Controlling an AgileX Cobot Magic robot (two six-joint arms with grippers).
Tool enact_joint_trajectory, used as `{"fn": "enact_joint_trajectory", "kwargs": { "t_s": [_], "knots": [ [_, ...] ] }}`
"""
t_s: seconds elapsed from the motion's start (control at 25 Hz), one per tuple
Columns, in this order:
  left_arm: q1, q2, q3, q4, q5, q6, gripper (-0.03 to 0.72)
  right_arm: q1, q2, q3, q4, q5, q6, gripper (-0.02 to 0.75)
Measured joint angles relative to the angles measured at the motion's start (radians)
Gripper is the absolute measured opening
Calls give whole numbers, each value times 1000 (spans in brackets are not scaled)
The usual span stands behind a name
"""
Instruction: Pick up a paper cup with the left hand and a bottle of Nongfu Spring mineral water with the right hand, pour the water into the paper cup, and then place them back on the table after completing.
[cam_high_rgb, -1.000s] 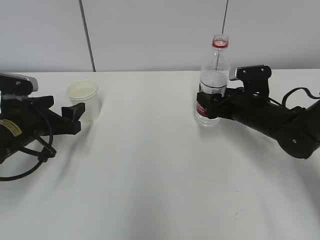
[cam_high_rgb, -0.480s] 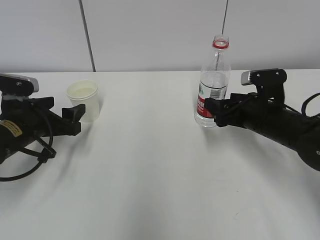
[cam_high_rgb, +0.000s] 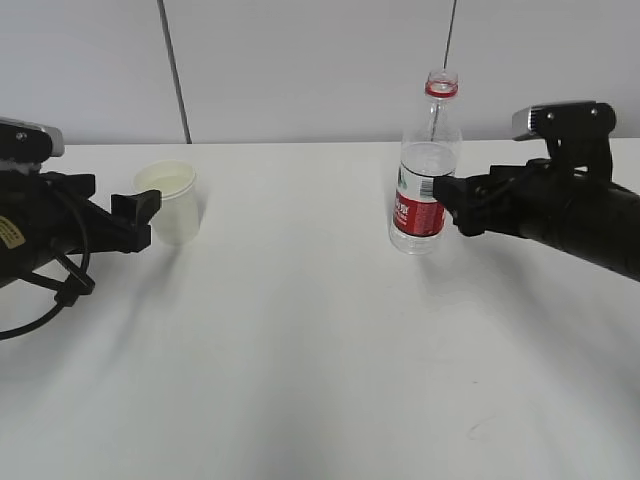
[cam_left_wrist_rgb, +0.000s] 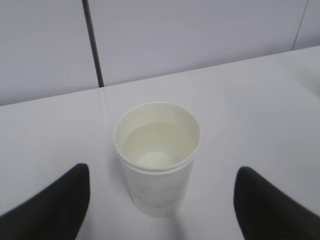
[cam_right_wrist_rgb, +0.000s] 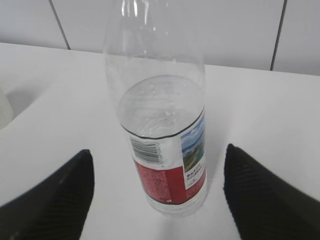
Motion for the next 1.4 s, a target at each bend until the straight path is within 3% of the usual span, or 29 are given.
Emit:
{"fn": "enact_joint_trajectory", "kwargs": {
  "t_s": [0.28, 0.6, 1.12, 1.4],
  "knots": [
    [0, -66, 2, -9, 104, -4, 542, 0, -169, -17, 0, 202, 0, 595],
    [0, -180, -73, -9, 324, -57, 542, 0, -263, -218, 0, 505, 7, 594],
    [0, -227, -538, -17, 1074, -60, 480, 0, -263, -567, 7, 942, 9, 592],
    [0, -227, -679, -60, 1431, -60, 478, 0, -257, -685, 104, 1166, 11, 592]
  ]
}}
